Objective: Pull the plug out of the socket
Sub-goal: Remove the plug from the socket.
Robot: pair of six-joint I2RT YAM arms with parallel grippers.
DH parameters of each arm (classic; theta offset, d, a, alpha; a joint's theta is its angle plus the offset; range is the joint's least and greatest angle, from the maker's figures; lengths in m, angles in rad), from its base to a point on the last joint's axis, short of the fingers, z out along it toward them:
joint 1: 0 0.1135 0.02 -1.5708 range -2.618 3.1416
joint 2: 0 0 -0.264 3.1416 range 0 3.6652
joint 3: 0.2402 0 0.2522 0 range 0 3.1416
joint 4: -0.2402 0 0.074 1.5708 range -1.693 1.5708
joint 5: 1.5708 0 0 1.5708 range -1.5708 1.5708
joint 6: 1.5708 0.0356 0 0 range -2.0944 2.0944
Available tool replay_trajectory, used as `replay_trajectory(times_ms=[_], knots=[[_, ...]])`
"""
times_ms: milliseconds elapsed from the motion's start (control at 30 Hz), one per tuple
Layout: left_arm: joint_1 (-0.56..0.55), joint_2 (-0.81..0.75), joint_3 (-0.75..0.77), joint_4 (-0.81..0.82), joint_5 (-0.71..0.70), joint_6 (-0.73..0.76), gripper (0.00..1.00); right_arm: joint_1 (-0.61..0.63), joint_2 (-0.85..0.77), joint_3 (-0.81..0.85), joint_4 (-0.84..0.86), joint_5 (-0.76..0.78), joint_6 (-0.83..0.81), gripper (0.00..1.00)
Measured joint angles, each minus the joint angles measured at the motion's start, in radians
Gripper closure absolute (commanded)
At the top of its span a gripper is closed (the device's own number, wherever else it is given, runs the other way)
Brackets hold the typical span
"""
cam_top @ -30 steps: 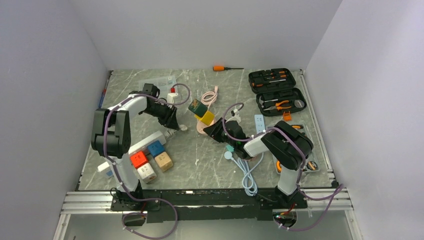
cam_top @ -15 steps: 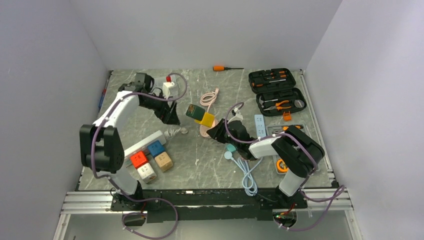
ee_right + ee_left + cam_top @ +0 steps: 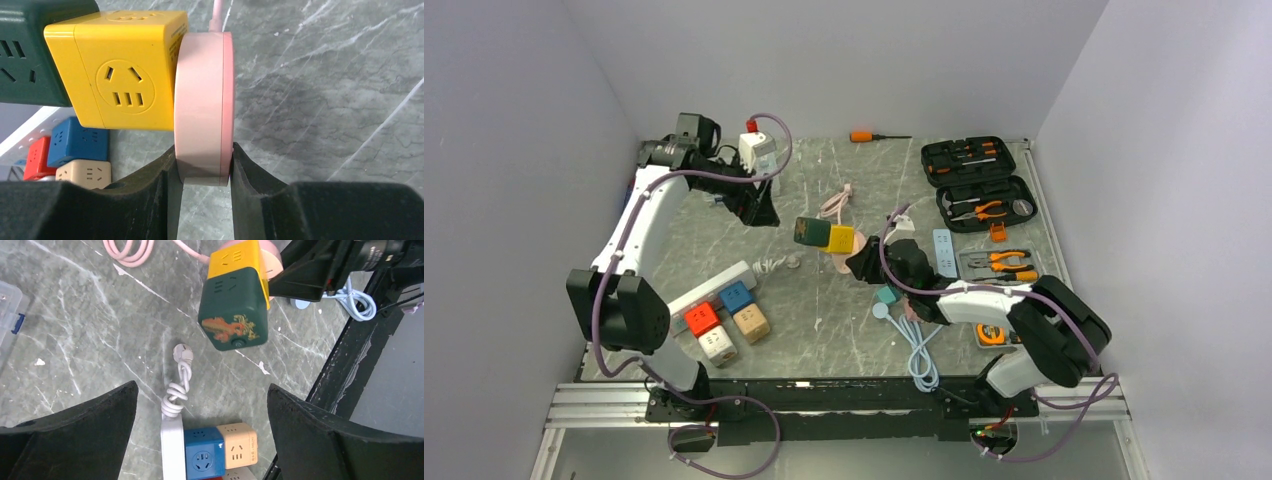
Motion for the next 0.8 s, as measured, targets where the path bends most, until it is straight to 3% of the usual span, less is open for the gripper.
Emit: replay_trajectory(times_ms=[200, 367, 667, 800], knots=[[-0.115, -0.081, -0.014, 0.099, -0.154, -0.071, 0.01, 0.038, -0.089, 0.000, -0.038, 0.038, -0.109, 1.00], [-0.094, -0.200, -0.031, 0.134, -0.188, -0.100, 0.01, 0.062, -0.136, 0.000, -0.043, 0.064, -0.191, 1.00], [-0.154, 0.001, 0.063, 0.085, -0.121, -0.117, 0.01, 0.110, -0.166, 0.009, -0.056, 0.121, -0.301, 1.00], [-0.167, 0.121, 0.036, 0.064, -0.052, -0.151, 0.01, 0.124, -0.166, 0.009, -0.060, 0.138, -0.317, 1.00]])
